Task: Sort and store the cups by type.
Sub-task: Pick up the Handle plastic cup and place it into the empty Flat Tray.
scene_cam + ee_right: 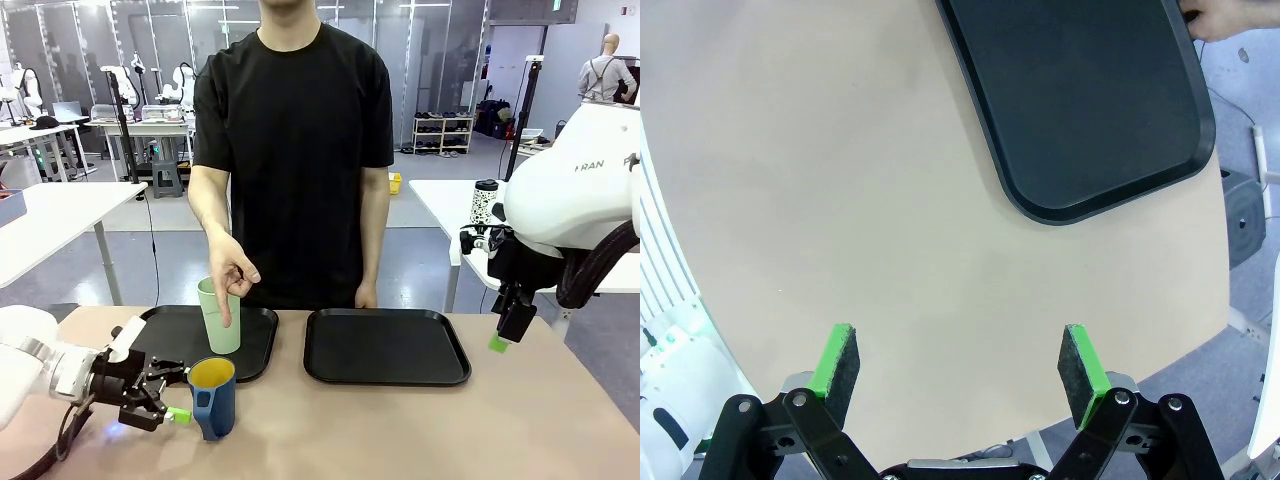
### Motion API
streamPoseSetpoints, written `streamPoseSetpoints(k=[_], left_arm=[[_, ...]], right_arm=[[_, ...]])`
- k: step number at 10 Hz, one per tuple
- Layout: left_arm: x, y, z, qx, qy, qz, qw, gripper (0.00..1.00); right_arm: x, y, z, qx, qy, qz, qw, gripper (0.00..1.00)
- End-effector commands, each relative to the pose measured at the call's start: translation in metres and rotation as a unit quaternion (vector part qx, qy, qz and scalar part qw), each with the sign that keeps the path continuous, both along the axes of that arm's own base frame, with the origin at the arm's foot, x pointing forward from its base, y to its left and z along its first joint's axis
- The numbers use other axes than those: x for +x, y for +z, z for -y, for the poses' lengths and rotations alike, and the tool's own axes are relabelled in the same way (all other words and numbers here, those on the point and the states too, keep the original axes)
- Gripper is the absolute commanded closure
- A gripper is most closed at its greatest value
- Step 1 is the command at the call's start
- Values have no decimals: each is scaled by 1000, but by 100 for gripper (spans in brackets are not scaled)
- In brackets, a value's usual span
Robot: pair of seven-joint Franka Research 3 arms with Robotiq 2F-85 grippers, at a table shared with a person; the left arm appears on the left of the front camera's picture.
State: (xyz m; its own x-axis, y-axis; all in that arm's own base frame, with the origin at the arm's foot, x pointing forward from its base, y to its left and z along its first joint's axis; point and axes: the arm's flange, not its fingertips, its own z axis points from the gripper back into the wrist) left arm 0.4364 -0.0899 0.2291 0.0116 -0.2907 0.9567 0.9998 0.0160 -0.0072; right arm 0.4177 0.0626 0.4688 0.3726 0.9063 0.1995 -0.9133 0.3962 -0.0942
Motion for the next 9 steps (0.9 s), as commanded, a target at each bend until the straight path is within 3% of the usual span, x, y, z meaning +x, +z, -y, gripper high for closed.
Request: streamPoseSetpoints(k=[1, 9], left_arm=[[2, -11, 8, 0, 3, 22, 1000, 0], [9, -22, 32, -16, -16, 13, 1000, 0]], right_arm=[[0, 1, 0, 2, -3, -1, 1000, 0], [0, 1, 0, 2, -3, -1, 1000, 0]])
